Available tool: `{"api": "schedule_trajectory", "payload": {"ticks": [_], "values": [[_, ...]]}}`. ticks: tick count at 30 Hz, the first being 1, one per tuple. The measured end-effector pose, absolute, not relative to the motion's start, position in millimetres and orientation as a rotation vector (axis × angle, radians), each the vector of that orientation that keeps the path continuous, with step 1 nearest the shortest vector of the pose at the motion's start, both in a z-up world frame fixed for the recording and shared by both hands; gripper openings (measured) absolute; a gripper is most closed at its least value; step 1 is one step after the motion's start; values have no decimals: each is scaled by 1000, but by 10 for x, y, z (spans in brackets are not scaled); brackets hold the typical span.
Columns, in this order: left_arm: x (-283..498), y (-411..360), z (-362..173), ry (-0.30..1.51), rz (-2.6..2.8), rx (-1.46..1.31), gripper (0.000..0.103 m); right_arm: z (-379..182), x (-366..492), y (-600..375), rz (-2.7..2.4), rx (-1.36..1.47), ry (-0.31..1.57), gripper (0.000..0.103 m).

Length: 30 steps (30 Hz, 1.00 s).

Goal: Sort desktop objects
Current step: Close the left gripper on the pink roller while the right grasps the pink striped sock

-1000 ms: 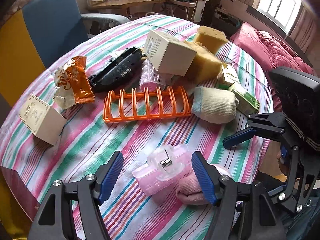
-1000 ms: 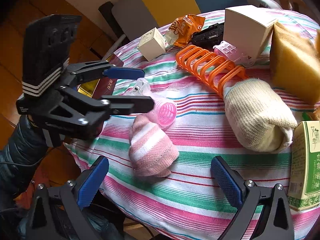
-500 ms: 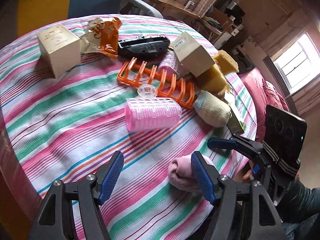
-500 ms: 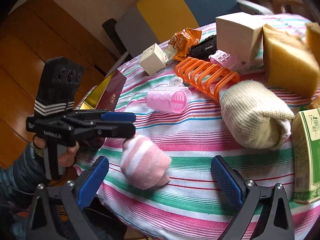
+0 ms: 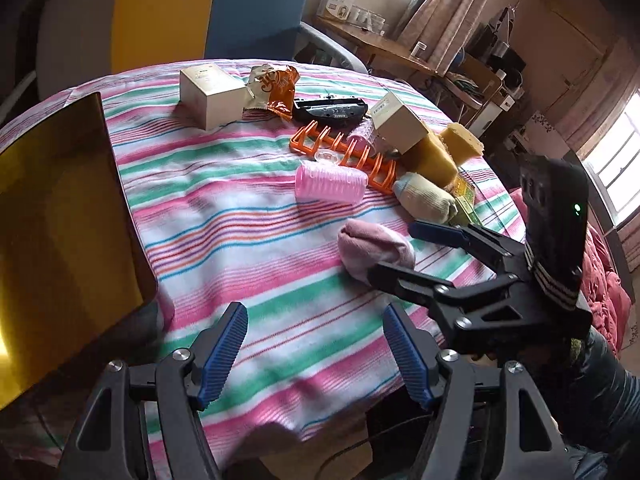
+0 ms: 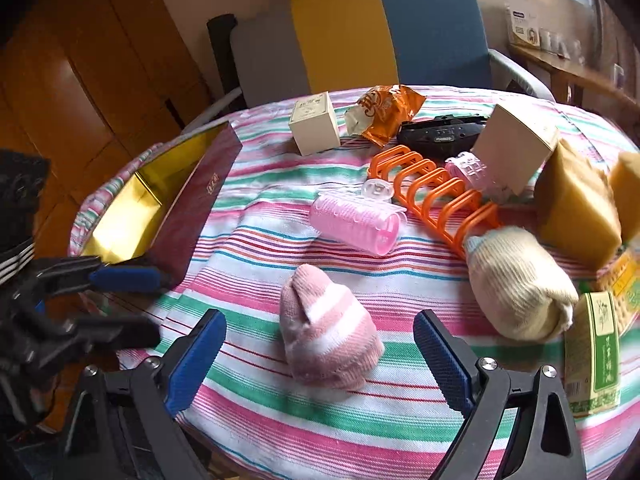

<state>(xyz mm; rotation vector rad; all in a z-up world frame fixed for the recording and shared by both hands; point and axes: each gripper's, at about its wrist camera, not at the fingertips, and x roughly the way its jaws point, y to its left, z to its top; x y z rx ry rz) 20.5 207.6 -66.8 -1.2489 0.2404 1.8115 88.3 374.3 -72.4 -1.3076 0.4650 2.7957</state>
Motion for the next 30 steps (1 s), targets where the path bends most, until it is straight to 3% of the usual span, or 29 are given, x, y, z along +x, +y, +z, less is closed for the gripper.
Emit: {"api": "schedule_trajectory", "payload": {"ticks": [3,10,21,30], "values": [[272,1980,-717,252,1838,-1265,71,-782,771,3630,2772,-1362,369,86],[310,1783,-743,225,1871,-1284,71,-850,852,3542,2683,-1382,222,51],[279,2084,-752,306,1872,-1244,71,-909,1347,3807,2583,-1299,384,52],[-34,2669,-640,403,1832,-1163,71,-943,1316,3791,2612,-1263,377,59]]}}
